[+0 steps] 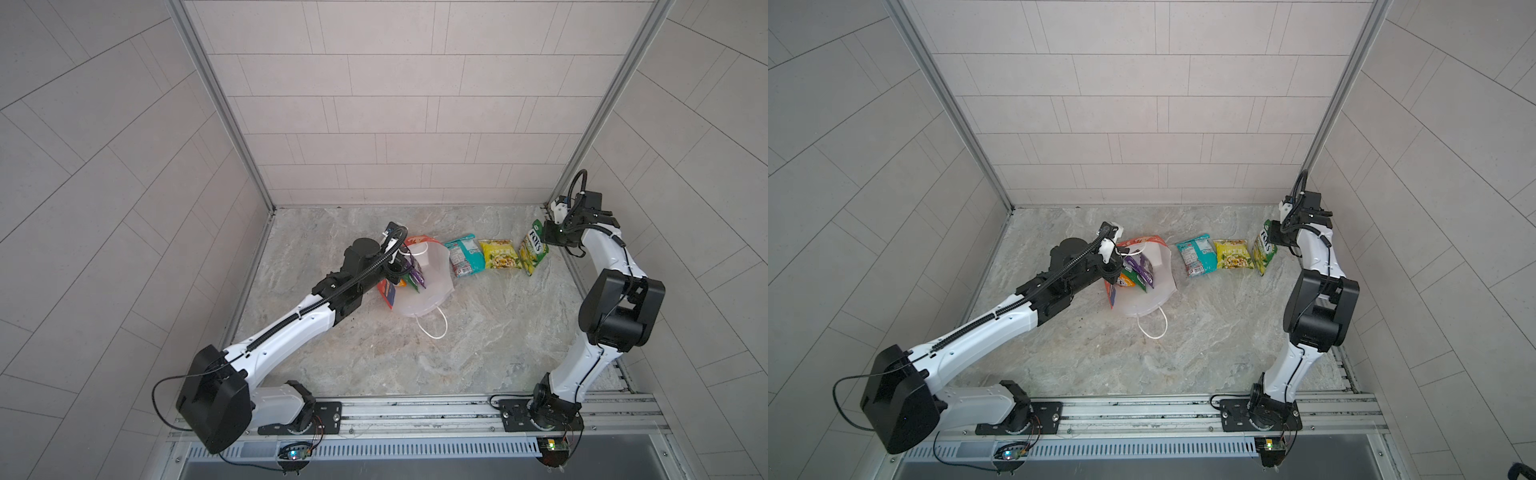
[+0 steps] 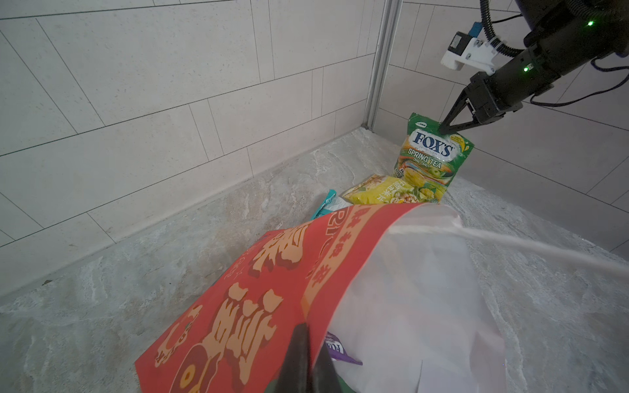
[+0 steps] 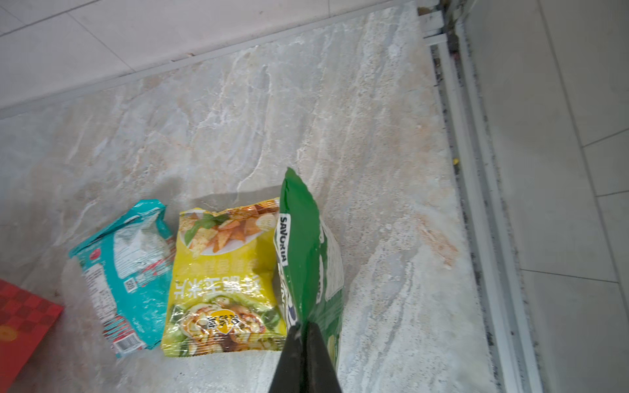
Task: Take the snacks out of the paper bag
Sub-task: Place the snack at the top-right of the table.
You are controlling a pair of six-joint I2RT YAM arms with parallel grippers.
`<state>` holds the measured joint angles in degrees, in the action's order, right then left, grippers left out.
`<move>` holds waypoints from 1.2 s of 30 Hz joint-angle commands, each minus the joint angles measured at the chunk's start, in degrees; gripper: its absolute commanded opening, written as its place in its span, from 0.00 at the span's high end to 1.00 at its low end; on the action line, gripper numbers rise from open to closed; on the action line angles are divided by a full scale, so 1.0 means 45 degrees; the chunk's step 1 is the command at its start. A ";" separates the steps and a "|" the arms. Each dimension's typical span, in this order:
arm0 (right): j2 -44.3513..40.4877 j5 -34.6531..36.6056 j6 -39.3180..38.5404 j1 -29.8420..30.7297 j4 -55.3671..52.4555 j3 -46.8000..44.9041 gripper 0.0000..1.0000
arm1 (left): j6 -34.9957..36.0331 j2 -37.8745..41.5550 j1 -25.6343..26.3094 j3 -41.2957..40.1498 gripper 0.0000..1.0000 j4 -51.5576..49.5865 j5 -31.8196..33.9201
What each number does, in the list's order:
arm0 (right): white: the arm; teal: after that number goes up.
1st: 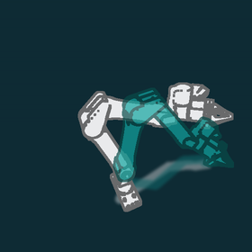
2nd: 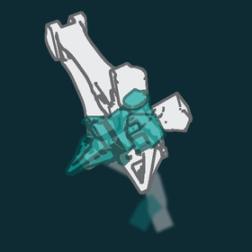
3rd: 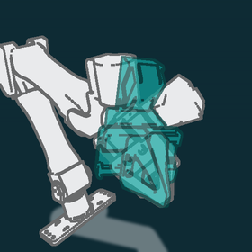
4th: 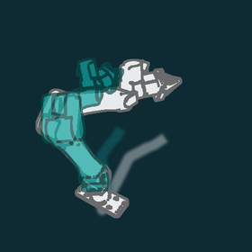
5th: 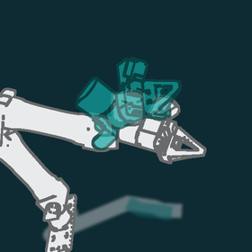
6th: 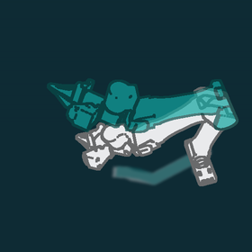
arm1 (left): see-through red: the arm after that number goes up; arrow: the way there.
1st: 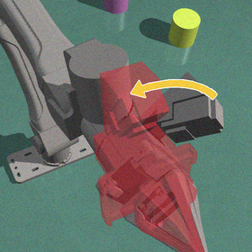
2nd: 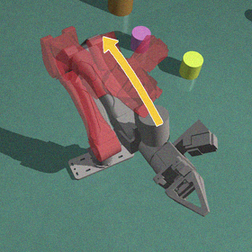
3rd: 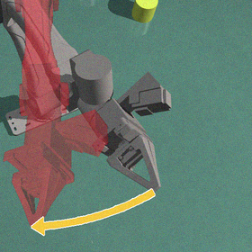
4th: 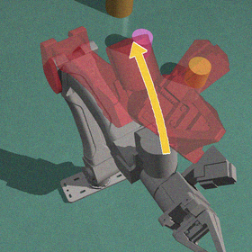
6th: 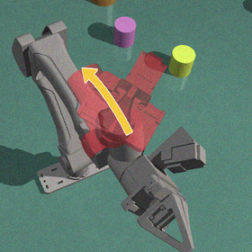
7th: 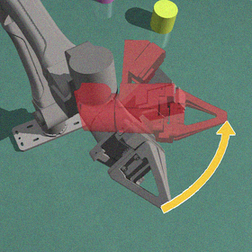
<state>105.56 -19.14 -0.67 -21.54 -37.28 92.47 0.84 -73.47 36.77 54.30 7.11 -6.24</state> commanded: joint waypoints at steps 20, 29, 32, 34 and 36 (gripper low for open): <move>0.3119 0.4456 -0.0671 -0.0059 -0.2133 0.2597 0.98 | -0.0013 -0.0413 0.0055 0.0808 1.00 -0.0099 -0.0138; 0.3193 0.5360 0.0209 -0.0095 -0.2470 0.2745 0.84 | 0.0088 -0.0407 0.0053 0.0855 1.00 -0.0175 -0.0108; 0.2982 0.5478 0.0443 -0.0101 -0.2543 0.2845 0.77 | 0.0106 -0.0411 0.0053 0.0856 1.00 -0.0170 -0.0078; 0.2855 0.5472 0.0562 -0.0106 -0.2795 0.3016 0.71 | 0.0106 -0.0427 0.0060 0.0849 1.00 -0.0155 -0.0078; 0.2683 0.5774 0.0734 -0.0087 -0.3058 0.3180 0.66 | 0.0091 -0.0418 0.0054 0.0843 1.00 -0.0140 -0.0078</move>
<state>120.14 4.08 1.23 -21.80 -48.25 104.81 1.06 -75.22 36.77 56.66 6.00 -6.35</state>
